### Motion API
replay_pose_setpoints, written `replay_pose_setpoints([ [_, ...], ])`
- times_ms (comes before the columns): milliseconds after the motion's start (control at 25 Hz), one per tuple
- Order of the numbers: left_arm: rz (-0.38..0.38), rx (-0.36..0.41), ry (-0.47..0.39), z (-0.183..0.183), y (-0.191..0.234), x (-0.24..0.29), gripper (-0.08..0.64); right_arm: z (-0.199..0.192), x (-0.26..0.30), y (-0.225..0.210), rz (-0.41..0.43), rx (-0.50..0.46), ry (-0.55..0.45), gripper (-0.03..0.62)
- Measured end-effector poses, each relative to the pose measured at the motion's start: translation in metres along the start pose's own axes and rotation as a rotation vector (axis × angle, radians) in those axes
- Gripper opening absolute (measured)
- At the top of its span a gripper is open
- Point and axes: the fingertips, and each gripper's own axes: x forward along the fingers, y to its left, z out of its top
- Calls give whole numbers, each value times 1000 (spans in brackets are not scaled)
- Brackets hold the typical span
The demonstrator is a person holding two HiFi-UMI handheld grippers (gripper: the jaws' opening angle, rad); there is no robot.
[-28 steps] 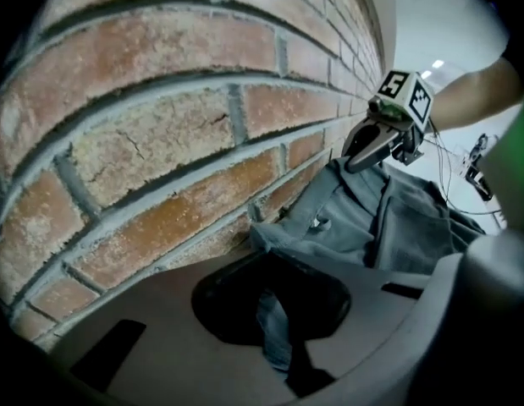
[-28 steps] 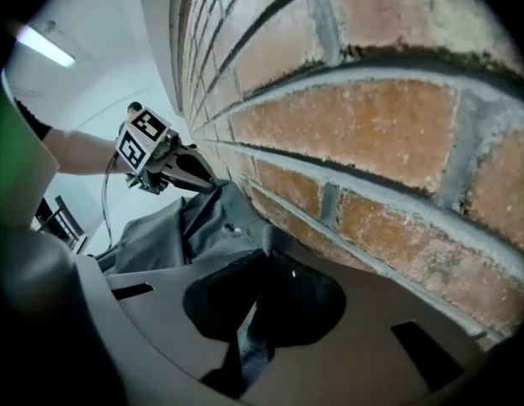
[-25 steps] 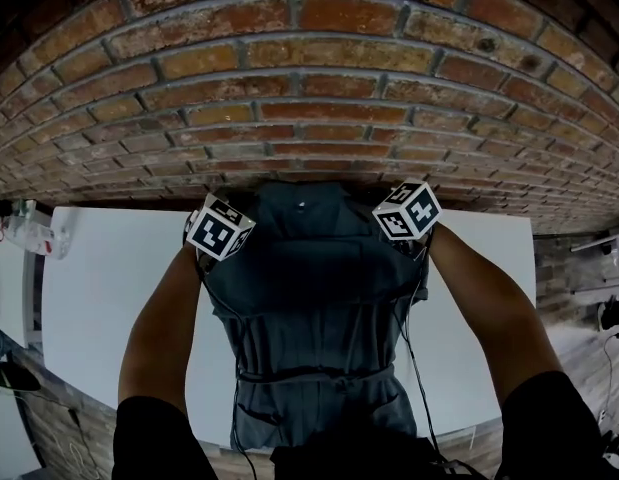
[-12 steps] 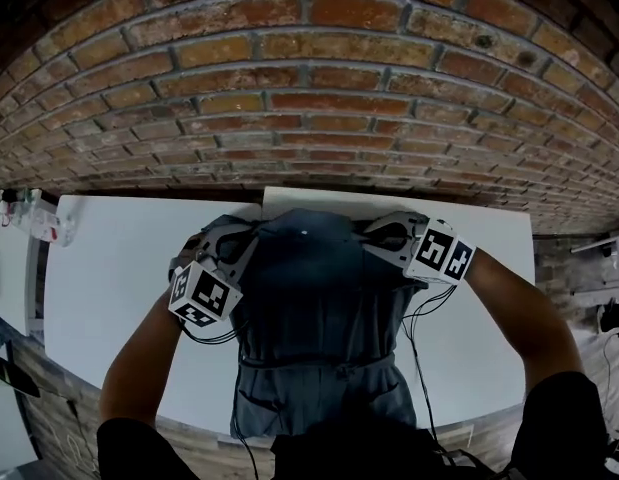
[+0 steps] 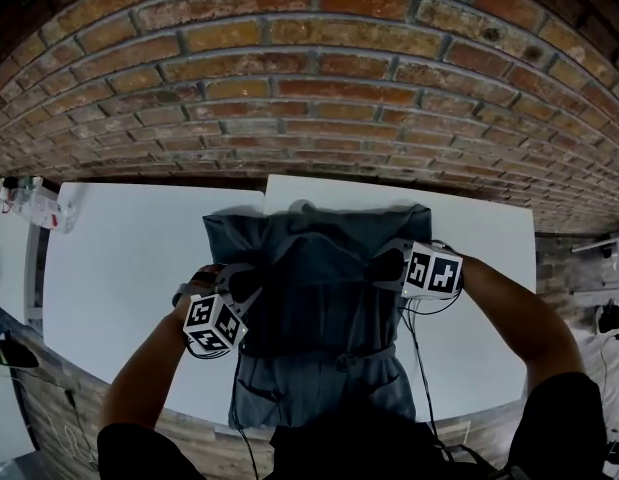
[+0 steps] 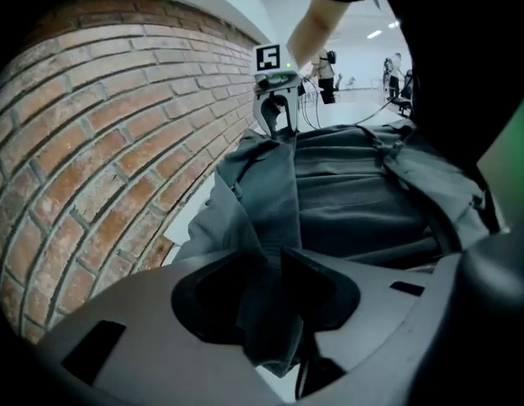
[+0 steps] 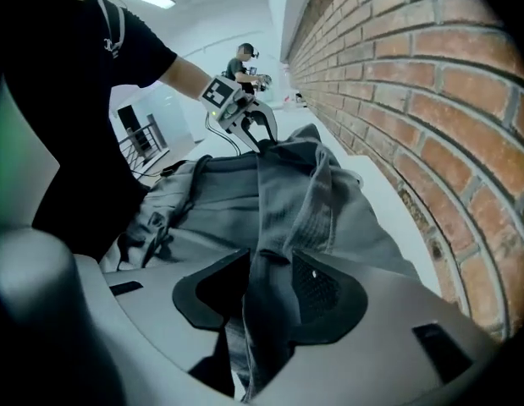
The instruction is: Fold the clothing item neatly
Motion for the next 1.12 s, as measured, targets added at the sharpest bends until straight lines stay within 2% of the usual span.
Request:
replay_pose_setpoints([
  [120,29,-84,-53,4,12,-18,114,-10,-10,-6,-12,52,-11,135],
  [240,102,-214,-138,13,45,-40,114,21,-42,-28,-61,207,-219,135],
  [320,155,-294,-186,22,73,-46,114,47,-62,-58,-178,302,-341,124],
  [400,184,-339,-221,38,97,-41,114,58,-63,-88,-310,362,-348,17],
  [520,174,-317,-219,60,113,-10,114,62,-29,-110,-386,408,-277,3],
  [600,140,-300,-198,73,115,17,114,69,-6,-112,-366,438,-282,3],
  [680,89,-322,-186,85,114,42,114,82,11,-99,-257,430,-300,3],
  [720,54,-335,-177,90,109,52,114,85,20,-87,-190,392,-277,3],
  [800,-26,-320,-141,92,92,66,114,77,38,-63,-100,277,-160,3],
  [880,-84,-264,-86,85,70,72,114,55,52,-47,-73,185,-35,3],
  [920,-105,-245,-59,79,60,75,114,44,56,-42,-64,172,3,3],
  [1000,-136,-240,-18,65,44,80,113,26,58,-39,-48,211,8,3],
  [1120,-135,-270,-12,53,35,80,108,21,53,-42,-43,299,-44,3],
])
